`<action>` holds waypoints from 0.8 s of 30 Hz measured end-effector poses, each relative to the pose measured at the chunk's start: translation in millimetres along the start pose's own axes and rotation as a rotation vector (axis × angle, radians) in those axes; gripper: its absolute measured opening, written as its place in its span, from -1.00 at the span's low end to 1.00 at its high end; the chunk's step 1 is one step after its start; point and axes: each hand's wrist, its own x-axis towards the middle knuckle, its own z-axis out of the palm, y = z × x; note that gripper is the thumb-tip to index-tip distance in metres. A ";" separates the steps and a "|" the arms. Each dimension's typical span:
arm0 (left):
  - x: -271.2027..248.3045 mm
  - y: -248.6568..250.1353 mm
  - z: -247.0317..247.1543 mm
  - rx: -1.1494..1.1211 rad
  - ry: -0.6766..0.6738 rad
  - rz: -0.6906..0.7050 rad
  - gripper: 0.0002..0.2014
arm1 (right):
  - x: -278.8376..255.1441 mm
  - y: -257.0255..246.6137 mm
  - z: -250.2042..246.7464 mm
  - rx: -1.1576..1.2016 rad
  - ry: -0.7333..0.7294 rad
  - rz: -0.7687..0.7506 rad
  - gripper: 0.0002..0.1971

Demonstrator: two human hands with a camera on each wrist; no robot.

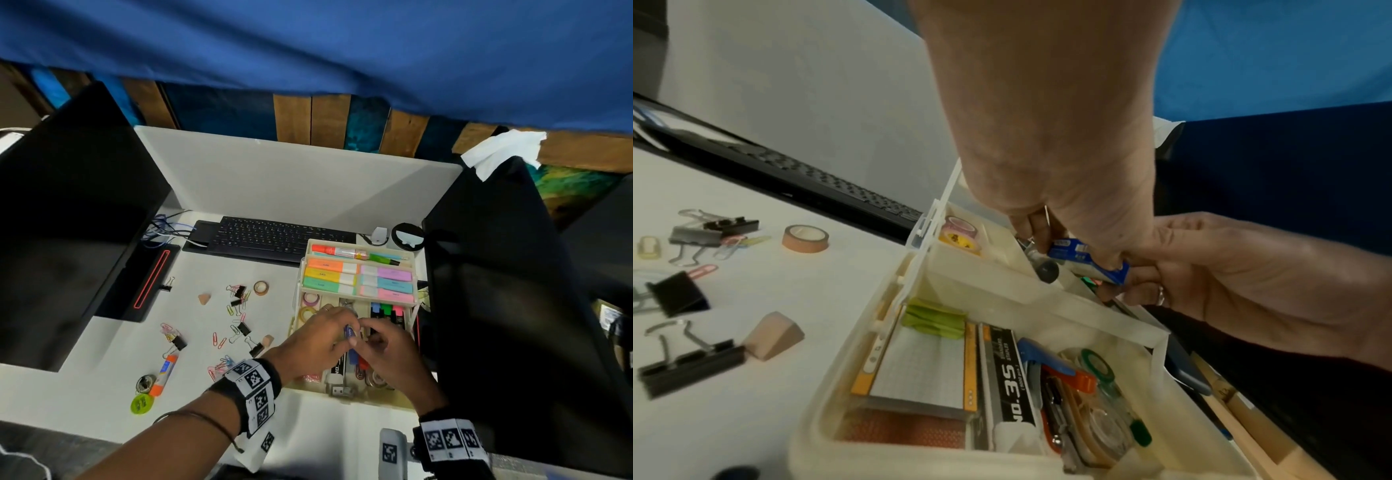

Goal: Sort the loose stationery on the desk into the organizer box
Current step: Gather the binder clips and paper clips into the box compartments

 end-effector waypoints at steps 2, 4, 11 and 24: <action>3.0 -0.8 2.4 -0.030 0.015 -0.020 -0.81 | -2.8 0.4 -1.1 0.128 -0.023 0.019 -0.65; 6.4 -2.8 6.0 -0.082 0.024 -0.051 -0.81 | -3.0 5.3 -2.4 0.177 -0.019 0.034 -0.56; 15.8 -9.6 4.6 -0.075 -0.016 -0.047 -0.77 | -2.4 17.1 -2.2 0.082 0.153 0.058 -0.60; 26.4 -12.9 14.5 0.605 -0.022 -0.002 -0.57 | -3.4 18.1 -12.7 0.024 0.199 0.080 -0.61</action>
